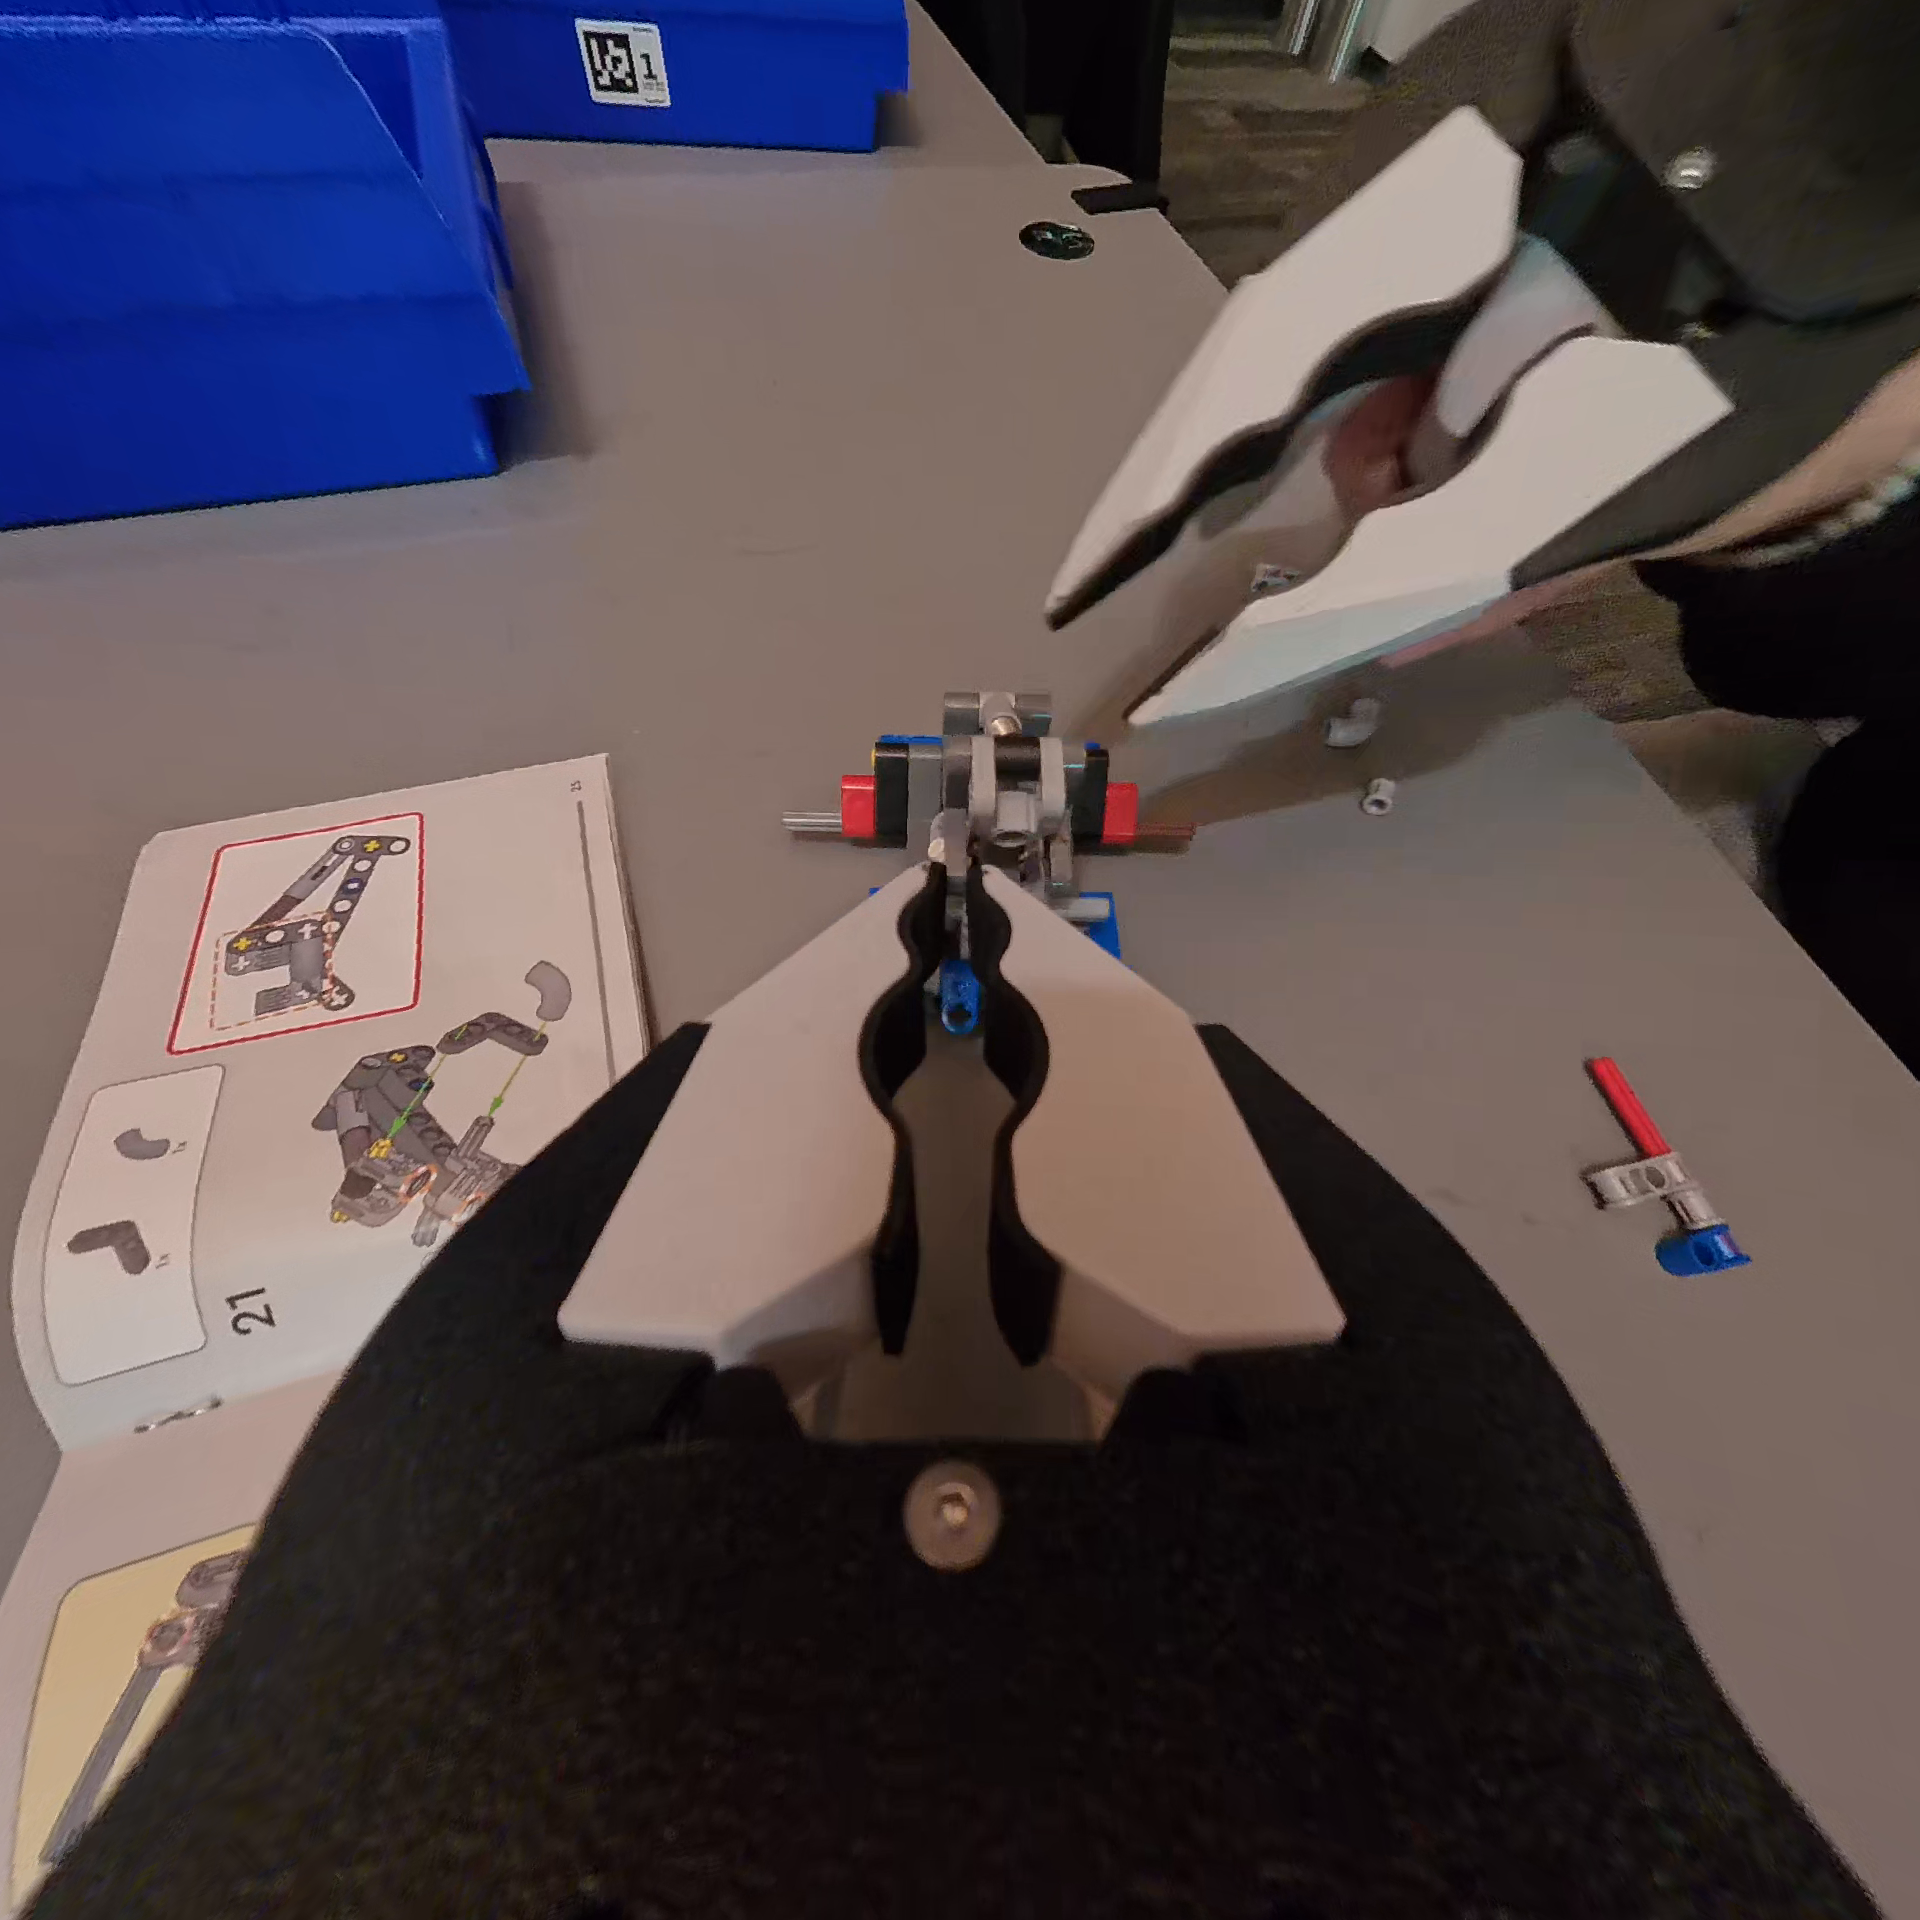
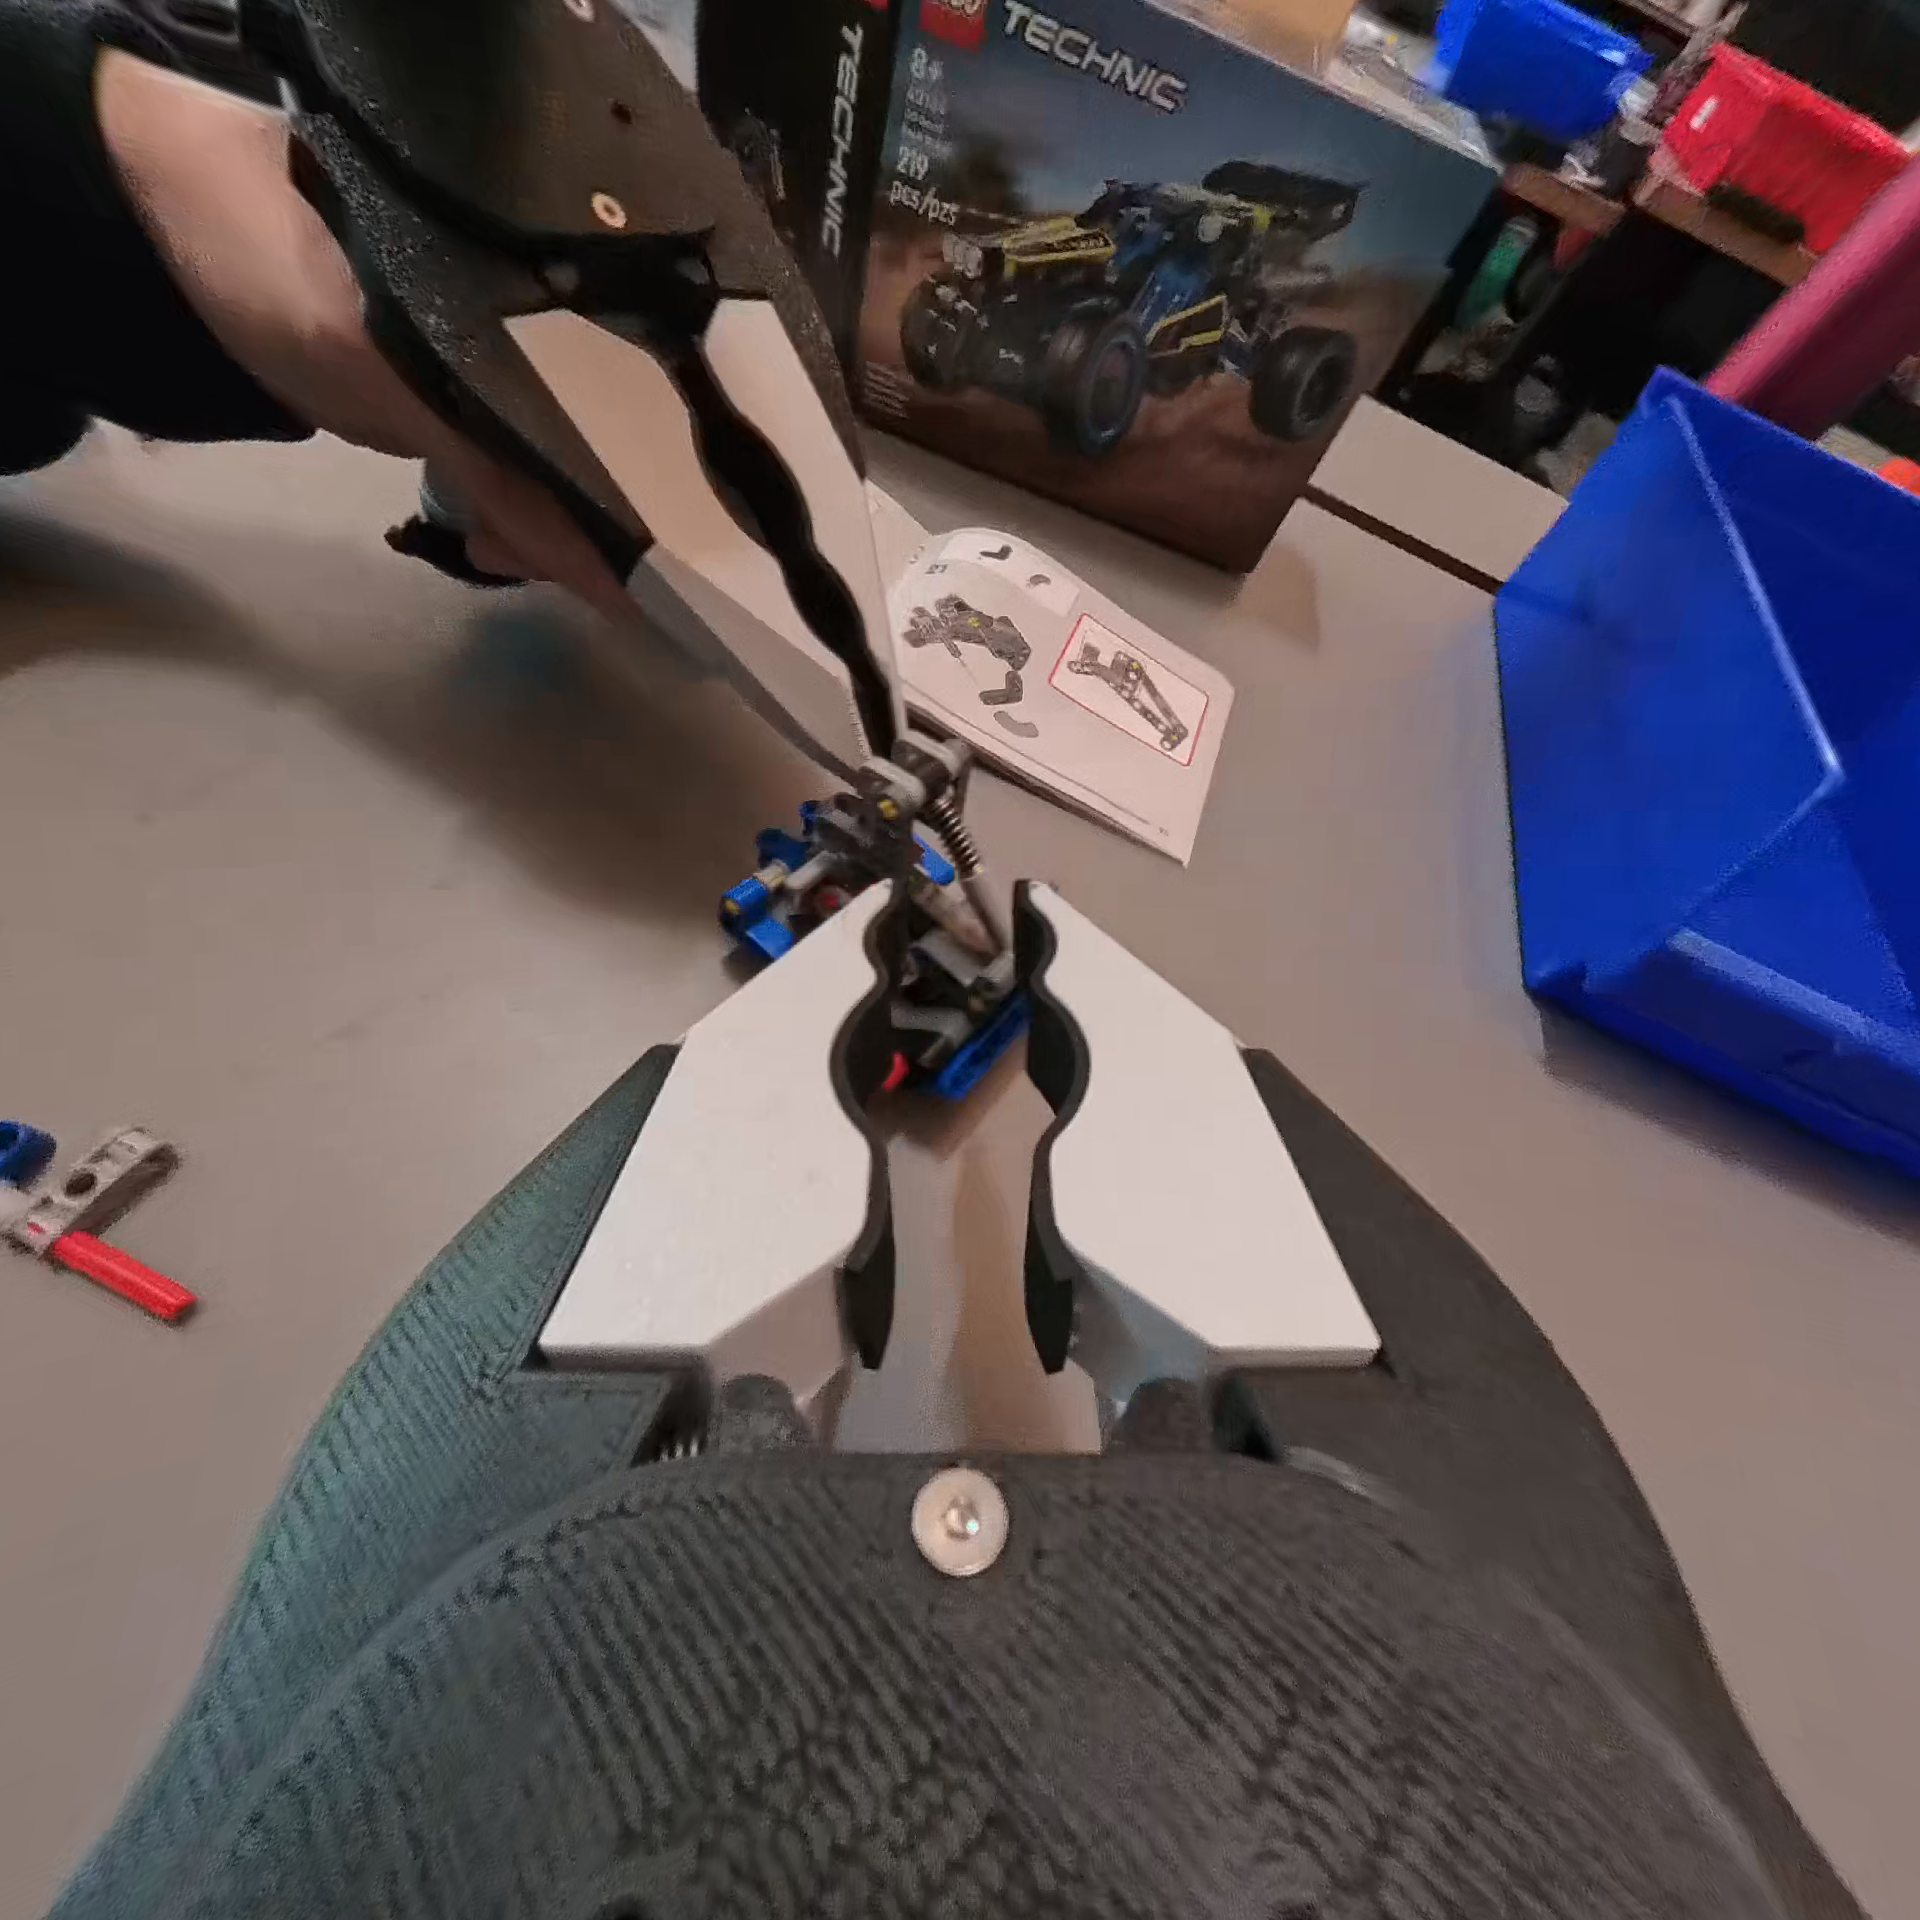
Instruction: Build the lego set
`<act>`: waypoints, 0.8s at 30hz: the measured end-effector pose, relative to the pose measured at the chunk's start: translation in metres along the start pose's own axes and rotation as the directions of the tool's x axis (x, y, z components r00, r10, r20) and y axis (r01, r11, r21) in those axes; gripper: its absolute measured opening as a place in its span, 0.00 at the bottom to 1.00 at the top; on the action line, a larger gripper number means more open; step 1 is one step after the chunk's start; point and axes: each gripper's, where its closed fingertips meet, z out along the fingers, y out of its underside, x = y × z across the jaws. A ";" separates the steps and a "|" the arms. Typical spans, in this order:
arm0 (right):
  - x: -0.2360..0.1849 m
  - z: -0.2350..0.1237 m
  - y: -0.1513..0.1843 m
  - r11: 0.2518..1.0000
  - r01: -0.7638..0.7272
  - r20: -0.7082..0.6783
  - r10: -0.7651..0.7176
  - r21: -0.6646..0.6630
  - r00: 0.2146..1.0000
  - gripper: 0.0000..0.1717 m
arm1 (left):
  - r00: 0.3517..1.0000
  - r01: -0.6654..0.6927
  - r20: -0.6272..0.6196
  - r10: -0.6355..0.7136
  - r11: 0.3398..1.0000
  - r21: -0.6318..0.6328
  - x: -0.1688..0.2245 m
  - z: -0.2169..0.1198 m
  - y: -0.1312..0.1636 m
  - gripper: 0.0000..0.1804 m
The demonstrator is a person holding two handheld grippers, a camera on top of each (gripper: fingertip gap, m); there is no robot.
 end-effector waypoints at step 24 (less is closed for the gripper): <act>-0.012 0.034 0.011 0.947 0.296 0.679 -0.298 0.123 0.671 0.04 | 0.998 -0.059 -0.015 0.058 0.998 -0.012 -0.003 0.001 0.002 0.00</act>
